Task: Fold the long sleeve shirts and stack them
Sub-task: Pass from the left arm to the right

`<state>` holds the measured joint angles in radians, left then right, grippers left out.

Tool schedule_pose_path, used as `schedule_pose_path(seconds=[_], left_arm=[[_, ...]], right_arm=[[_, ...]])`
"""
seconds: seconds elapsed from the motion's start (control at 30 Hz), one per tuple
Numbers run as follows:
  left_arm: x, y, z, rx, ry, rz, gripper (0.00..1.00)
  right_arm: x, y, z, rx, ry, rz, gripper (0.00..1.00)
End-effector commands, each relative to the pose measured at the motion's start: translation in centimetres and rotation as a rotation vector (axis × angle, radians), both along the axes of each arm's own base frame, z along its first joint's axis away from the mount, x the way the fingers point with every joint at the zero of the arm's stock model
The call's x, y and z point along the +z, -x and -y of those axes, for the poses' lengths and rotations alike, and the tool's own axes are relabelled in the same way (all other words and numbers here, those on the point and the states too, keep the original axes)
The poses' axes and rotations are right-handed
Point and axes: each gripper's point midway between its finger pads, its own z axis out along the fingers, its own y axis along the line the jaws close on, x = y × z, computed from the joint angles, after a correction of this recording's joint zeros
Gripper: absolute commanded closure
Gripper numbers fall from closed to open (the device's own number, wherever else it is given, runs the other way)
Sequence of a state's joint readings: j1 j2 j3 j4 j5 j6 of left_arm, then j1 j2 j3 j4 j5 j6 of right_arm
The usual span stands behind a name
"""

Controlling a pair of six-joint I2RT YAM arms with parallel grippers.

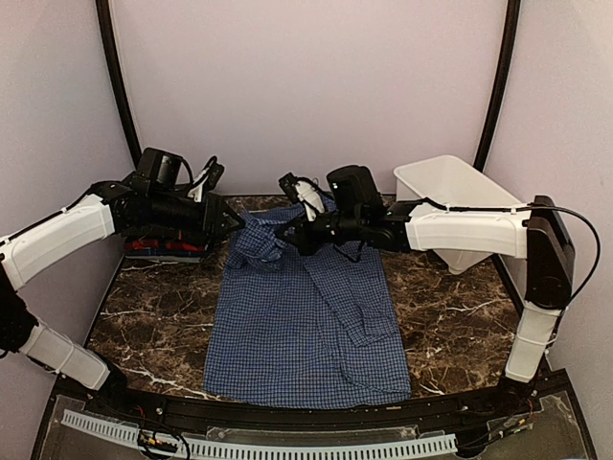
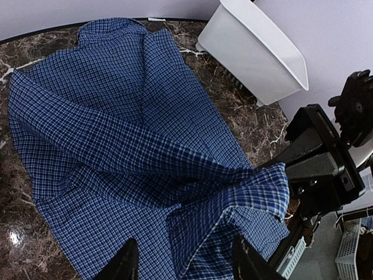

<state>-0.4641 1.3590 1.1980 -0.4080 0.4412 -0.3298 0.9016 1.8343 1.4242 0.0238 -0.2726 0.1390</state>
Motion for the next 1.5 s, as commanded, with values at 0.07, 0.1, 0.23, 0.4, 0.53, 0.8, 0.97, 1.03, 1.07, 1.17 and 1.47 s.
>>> schedule_pose_path(seconds=[0.07, 0.1, 0.23, 0.4, 0.53, 0.8, 0.97, 1.03, 1.07, 1.17, 1.47], left_arm=[[-1.2, 2.2, 0.6, -0.126, -0.003, 0.003, 0.48], [-1.4, 2.2, 0.8, -0.13, -0.001, -0.001, 0.49], [-1.8, 2.3, 1.6, -0.152, 0.011, -0.009, 0.52], [-1.7, 2.1, 3.1, -0.183, 0.048, -0.01, 0.58], [-2.5, 2.3, 4.3, -0.214, 0.038, -0.03, 0.7], [-1.9, 2.4, 5.2, -0.191, 0.023, 0.023, 1.0], [-1.1, 2.7, 6.0, -0.161, -0.01, 0.104, 1.0], [-0.9, 2.8, 6.2, -0.145, -0.022, 0.133, 1.0], [-0.8, 2.5, 6.1, -0.128, -0.032, 0.15, 1.0], [-0.9, 2.9, 6.8, -0.128, -0.054, 0.171, 1.0], [-1.5, 1.1, 7.7, -0.01, -0.043, 0.163, 1.0]], right_arm=[[1.9, 0.9, -0.1, 0.052, -0.033, 0.028, 1.0], [1.9, 0.8, -0.1, 0.05, -0.031, 0.027, 1.0], [1.9, 0.8, -0.1, 0.049, -0.031, 0.023, 1.0], [1.8, 0.9, 0.0, 0.046, -0.026, 0.012, 1.0], [2.0, 0.9, 0.5, 0.027, -0.031, 0.01, 1.0], [3.0, 0.5, 1.7, -0.054, -0.066, -0.003, 0.61], [4.3, -0.1, 3.5, -0.156, -0.133, -0.056, 0.35], [4.3, -0.5, 4.1, -0.195, -0.139, -0.097, 0.3], [4.2, -0.7, 4.4, -0.214, -0.14, -0.122, 0.28], [4.1, -0.6, 5.0, -0.239, -0.151, -0.194, 0.27], [2.3, 1.4, 5.0, -0.217, -0.205, -0.418, 0.26]])
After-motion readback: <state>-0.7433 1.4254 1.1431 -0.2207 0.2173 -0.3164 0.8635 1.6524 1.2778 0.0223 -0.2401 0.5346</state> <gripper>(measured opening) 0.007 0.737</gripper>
